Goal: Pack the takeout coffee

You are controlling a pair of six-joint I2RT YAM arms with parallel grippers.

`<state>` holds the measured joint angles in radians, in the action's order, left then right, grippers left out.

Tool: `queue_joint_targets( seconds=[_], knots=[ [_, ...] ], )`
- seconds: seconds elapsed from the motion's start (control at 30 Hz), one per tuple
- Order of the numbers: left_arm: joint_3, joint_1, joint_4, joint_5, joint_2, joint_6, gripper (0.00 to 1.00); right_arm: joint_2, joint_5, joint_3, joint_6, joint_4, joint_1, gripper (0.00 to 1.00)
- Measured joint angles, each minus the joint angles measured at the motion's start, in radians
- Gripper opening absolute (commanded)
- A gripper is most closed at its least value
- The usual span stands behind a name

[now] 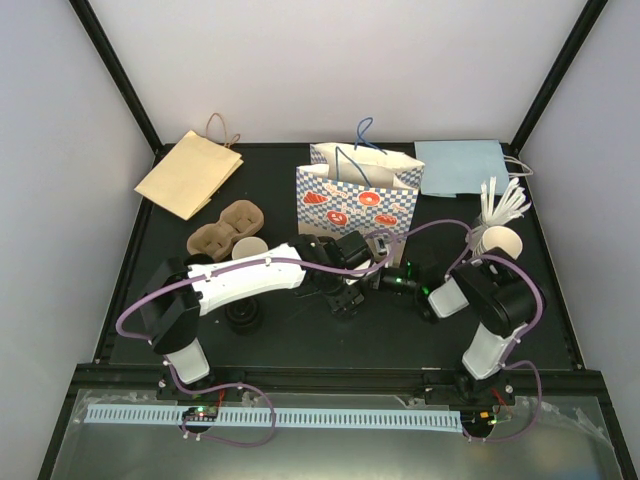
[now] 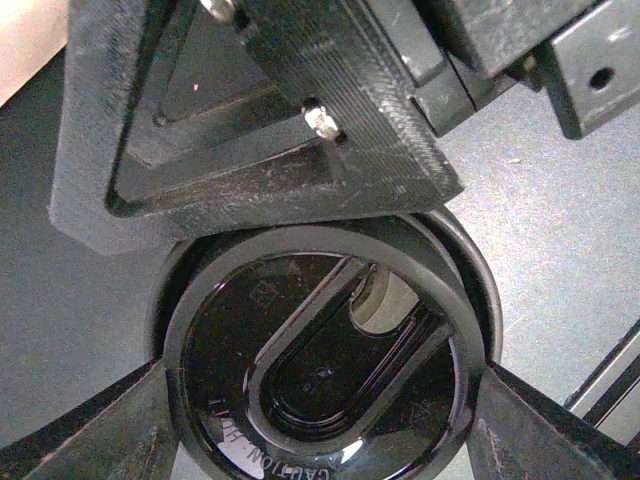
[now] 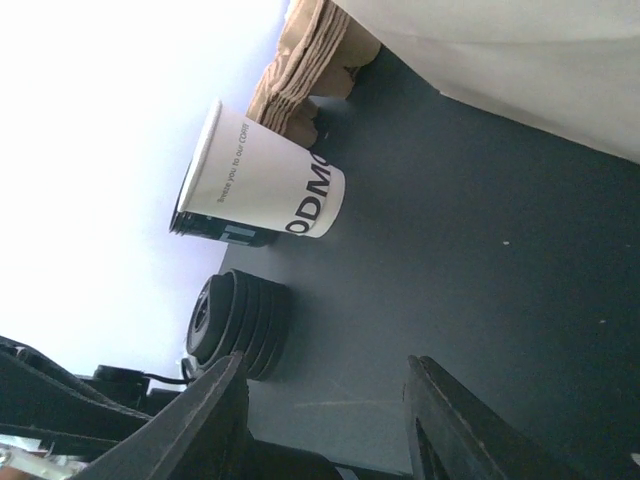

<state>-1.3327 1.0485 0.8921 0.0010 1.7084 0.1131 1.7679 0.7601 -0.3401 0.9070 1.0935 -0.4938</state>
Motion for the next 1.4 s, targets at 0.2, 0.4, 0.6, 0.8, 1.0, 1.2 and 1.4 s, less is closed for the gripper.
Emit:
queue_joint_targets(
  seconds=[0.2,0.4,0.6,0.8,1.0,1.2,1.4],
  knots=[
    [0.000,0.006,-0.005,0.006,0.000,-0.004,0.62,-0.171,-0.092,0.024,-0.040,-0.211,-0.013,0.47],
    [0.000,0.020,-0.010,0.008,0.003,-0.003,0.62,-0.373,-0.166,0.044,-0.097,-0.484,-0.014,0.48],
    [-0.001,0.020,-0.010,0.010,0.004,-0.003,0.61,-0.509,-0.209,0.059,-0.136,-0.661,-0.008,0.48],
    [-0.005,0.020,-0.009,0.011,0.006,-0.002,0.61,-0.676,-0.244,0.089,-0.153,-0.826,-0.005,0.49],
    [-0.011,0.020,-0.003,0.013,0.010,-0.001,0.61,-0.743,-0.245,0.091,-0.177,-0.952,-0.005,0.49],
    [-0.022,0.020,0.005,0.015,0.019,0.003,0.61,-0.756,-0.183,0.101,-0.188,-1.032,-0.011,0.48],
    [-0.027,0.020,0.010,0.016,0.022,0.005,0.61,-0.891,-0.211,0.082,-0.213,-1.172,-0.013,0.49]
  ],
)
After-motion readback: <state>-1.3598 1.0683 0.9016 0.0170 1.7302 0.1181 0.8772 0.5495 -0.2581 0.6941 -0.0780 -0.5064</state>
